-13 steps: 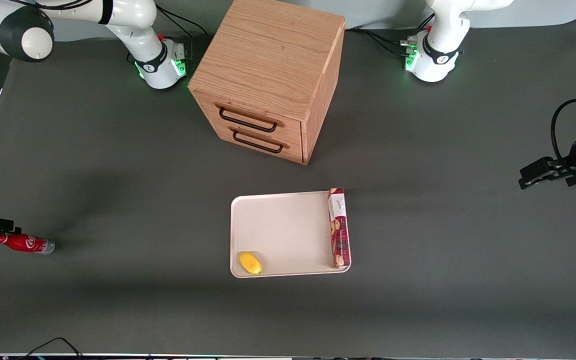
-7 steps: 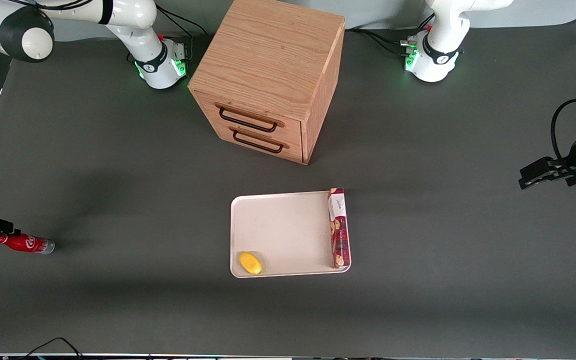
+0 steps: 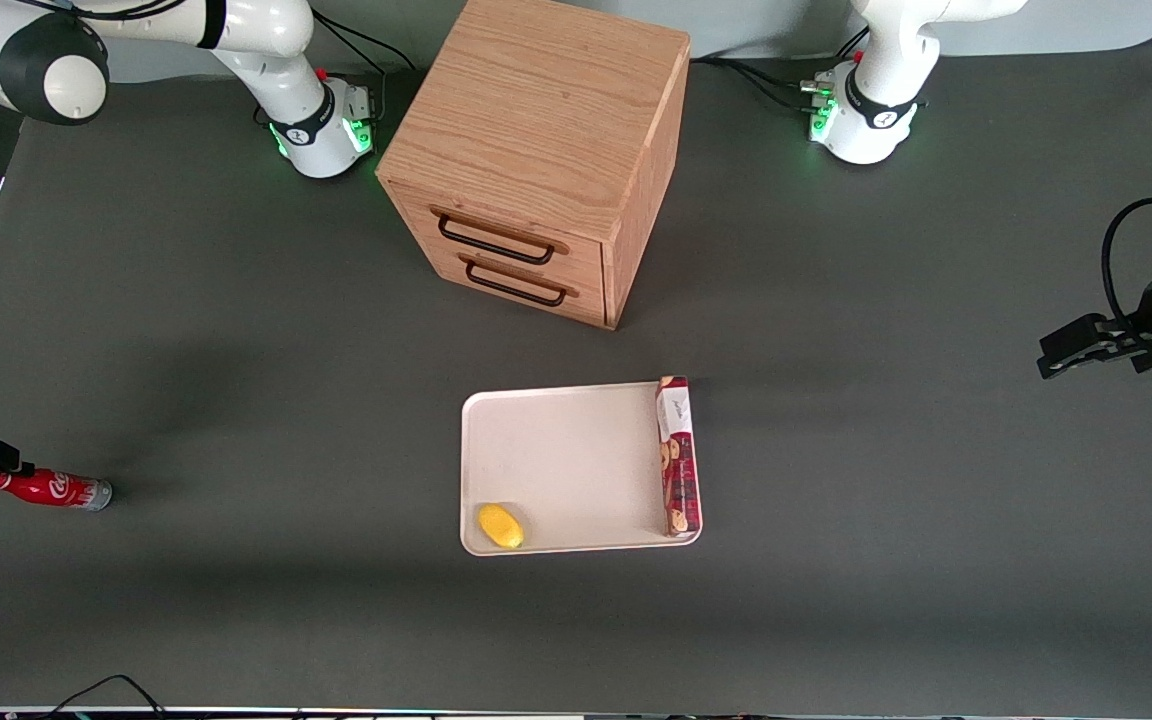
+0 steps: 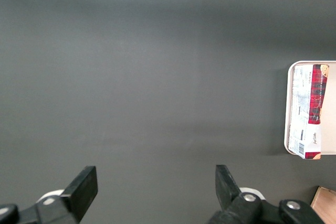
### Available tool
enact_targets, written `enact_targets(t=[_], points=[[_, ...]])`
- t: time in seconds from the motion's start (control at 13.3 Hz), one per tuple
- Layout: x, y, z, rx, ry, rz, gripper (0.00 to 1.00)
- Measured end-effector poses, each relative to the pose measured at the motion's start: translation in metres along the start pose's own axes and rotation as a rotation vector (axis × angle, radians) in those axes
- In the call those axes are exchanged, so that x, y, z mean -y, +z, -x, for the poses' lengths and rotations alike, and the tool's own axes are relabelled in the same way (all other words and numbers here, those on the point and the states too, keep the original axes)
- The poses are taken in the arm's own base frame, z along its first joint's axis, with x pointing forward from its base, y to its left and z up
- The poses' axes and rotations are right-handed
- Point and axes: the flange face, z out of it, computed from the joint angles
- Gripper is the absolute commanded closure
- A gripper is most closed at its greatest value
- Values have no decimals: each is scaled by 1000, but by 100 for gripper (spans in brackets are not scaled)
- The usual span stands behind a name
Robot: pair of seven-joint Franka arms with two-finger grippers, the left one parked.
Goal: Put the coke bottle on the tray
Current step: 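Close the right gripper around the bottle's neck, then lift the bottle with the right gripper off the table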
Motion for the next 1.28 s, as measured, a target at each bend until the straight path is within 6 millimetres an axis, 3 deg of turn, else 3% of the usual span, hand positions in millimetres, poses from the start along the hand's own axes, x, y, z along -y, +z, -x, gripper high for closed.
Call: enact_targets(t=[0.38,0.68,0.83,1.05,1.28], points=[[4,-2,0,19,-4,-20,100],[12,-25,-3,24,-20,-17,100],[24,-49,-10,15,-43,0,100],[58,-95,-23,11,-69,24,100],[76,-151,-10,24,-62,32,100]])
